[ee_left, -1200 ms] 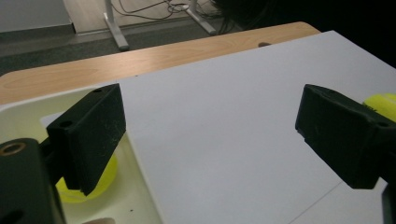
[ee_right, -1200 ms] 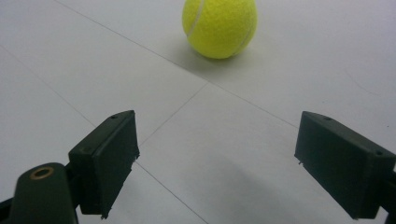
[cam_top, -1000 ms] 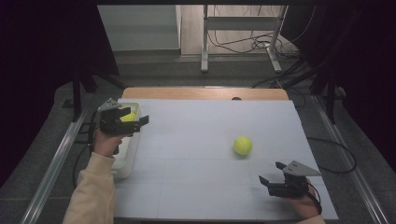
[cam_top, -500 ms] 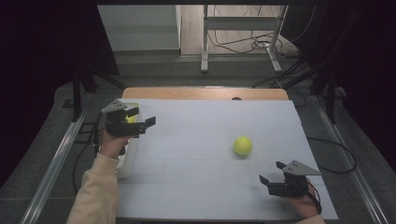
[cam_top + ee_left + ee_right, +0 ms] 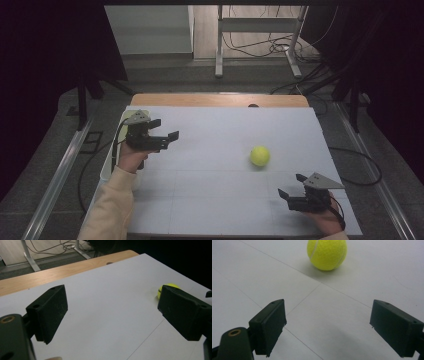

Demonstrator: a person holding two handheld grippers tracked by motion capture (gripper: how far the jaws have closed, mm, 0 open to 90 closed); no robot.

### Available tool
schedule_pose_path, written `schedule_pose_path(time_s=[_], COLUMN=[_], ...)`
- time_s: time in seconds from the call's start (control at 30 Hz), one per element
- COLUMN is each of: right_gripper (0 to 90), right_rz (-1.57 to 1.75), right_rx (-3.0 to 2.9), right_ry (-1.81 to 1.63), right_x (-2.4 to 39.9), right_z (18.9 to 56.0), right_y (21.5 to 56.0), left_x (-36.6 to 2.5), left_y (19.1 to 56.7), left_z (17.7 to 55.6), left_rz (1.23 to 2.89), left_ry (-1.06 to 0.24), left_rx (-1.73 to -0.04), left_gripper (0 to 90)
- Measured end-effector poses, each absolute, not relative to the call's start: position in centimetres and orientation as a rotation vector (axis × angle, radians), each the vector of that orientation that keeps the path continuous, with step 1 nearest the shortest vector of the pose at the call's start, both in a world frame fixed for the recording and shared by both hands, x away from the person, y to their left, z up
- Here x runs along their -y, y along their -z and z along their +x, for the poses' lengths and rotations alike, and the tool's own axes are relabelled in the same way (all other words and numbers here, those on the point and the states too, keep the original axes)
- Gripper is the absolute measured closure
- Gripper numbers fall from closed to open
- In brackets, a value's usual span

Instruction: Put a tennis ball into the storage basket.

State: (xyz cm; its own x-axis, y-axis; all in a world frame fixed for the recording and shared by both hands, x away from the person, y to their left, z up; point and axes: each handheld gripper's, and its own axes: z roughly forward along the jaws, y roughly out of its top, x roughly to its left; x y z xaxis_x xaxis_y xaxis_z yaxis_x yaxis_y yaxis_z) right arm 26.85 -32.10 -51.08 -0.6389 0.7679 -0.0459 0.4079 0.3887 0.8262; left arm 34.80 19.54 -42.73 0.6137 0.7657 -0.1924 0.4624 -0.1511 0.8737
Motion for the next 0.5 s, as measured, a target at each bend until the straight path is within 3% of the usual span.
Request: schedule_pose_path(time_s=[0.5], right_gripper=[14.0], right_rz=[1.01], right_rx=[-2.224], right_ry=[-1.155], right_x=[32.2], right_z=[26.9], right_y=[51.1], left_x=[-16.7], left_y=[43.6], left_z=[34.8], left_rz=[1.842], left_ry=[-0.326], left_rx=[-0.942], left_gripper=[9.9])
